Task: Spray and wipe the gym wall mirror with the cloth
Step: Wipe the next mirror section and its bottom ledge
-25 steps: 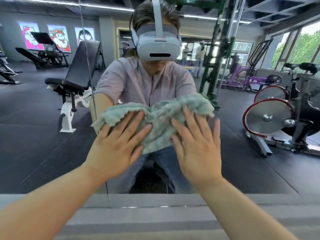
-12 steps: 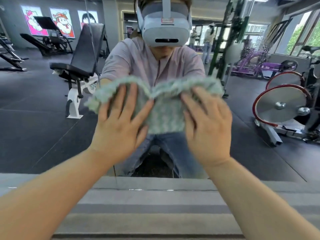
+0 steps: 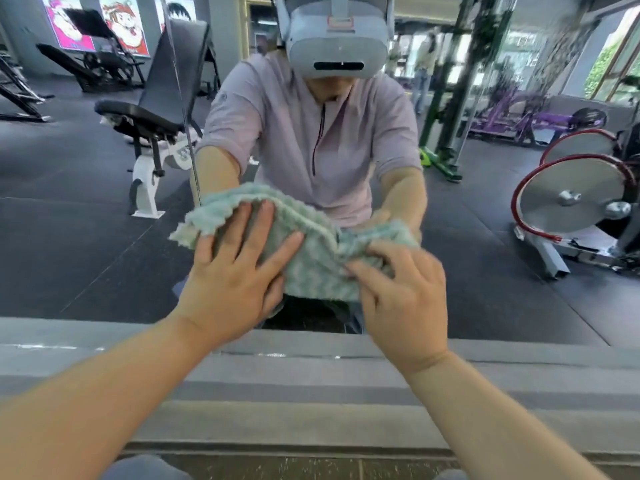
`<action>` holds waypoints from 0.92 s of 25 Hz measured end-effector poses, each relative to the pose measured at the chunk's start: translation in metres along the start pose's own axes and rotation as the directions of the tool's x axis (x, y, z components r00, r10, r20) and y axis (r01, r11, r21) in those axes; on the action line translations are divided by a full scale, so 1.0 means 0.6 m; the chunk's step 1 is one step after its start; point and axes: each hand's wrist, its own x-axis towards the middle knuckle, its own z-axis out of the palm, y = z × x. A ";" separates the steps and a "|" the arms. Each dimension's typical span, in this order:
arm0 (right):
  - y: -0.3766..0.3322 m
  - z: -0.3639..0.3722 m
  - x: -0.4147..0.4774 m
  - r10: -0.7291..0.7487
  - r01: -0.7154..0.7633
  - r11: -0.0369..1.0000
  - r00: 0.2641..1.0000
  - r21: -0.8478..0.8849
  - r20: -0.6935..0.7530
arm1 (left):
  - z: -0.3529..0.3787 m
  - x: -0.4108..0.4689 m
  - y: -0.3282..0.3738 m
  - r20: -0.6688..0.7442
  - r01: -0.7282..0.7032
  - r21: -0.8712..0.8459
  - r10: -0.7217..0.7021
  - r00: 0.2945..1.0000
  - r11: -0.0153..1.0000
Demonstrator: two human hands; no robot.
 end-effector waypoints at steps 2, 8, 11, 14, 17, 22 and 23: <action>0.009 -0.009 0.049 -0.001 0.003 1.000 0.996 0.019 -0.091 | -0.010 0.013 -0.004 -0.002 -0.006 -0.039 0.006 1.000 0.999; 0.004 0.023 -0.062 0.029 -0.028 0.999 0.999 0.026 -0.031 | 0.016 -0.013 0.022 -0.034 0.043 -0.061 -0.045 0.998 0.997; -0.011 0.042 -0.131 0.089 -0.088 0.996 0.995 -0.021 0.053 | 0.040 -0.085 0.069 0.061 -0.001 -0.079 0.005 0.998 0.997; -0.018 0.032 -0.124 0.134 -0.133 0.991 0.990 -0.016 0.047 | 0.024 -0.117 0.084 0.080 0.028 -0.176 -0.014 0.997 0.984; -0.016 0.025 -0.086 0.259 -0.253 0.961 0.965 0.109 -0.046 | 0.001 -0.074 0.075 -0.093 0.145 -0.238 -0.171 0.981 0.960; -0.044 0.058 -0.168 0.334 -0.346 0.931 0.936 0.120 0.106 | 0.024 -0.117 0.107 0.046 0.315 -0.461 -0.332 0.942 0.830; -0.050 0.064 -0.188 0.348 -0.365 0.924 0.926 0.117 0.143 | 0.030 -0.142 0.116 0.093 0.335 -0.467 -0.331 0.939 0.818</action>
